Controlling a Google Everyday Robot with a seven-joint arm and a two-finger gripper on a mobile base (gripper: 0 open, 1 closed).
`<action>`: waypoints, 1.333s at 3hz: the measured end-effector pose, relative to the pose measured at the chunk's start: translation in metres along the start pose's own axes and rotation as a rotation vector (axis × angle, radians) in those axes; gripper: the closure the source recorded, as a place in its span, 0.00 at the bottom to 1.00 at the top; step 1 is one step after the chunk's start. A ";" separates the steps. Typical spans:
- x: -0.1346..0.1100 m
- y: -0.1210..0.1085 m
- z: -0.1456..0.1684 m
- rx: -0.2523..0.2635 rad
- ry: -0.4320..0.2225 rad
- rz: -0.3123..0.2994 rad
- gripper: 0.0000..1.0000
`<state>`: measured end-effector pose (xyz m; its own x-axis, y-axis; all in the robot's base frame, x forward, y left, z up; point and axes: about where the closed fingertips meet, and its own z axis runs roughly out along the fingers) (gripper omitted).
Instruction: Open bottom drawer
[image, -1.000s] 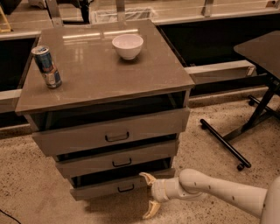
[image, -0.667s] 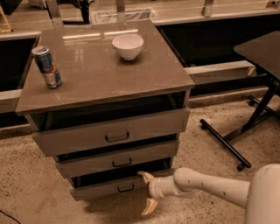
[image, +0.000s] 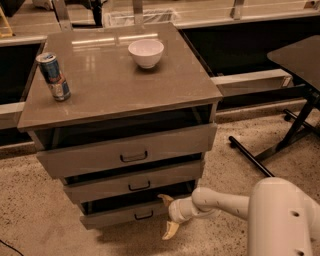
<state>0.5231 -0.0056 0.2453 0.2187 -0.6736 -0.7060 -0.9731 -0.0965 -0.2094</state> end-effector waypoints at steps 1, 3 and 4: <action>0.036 -0.019 0.026 -0.026 0.028 0.024 0.00; 0.038 -0.027 0.032 -0.024 0.039 0.031 0.26; 0.039 -0.029 0.036 -0.031 0.054 0.030 0.49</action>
Offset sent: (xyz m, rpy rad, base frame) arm 0.0445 -0.0061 -0.0500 -0.0429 0.0385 -0.0129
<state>0.5622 -0.0029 0.1996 0.1862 -0.7151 -0.6738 -0.9810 -0.0977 -0.1674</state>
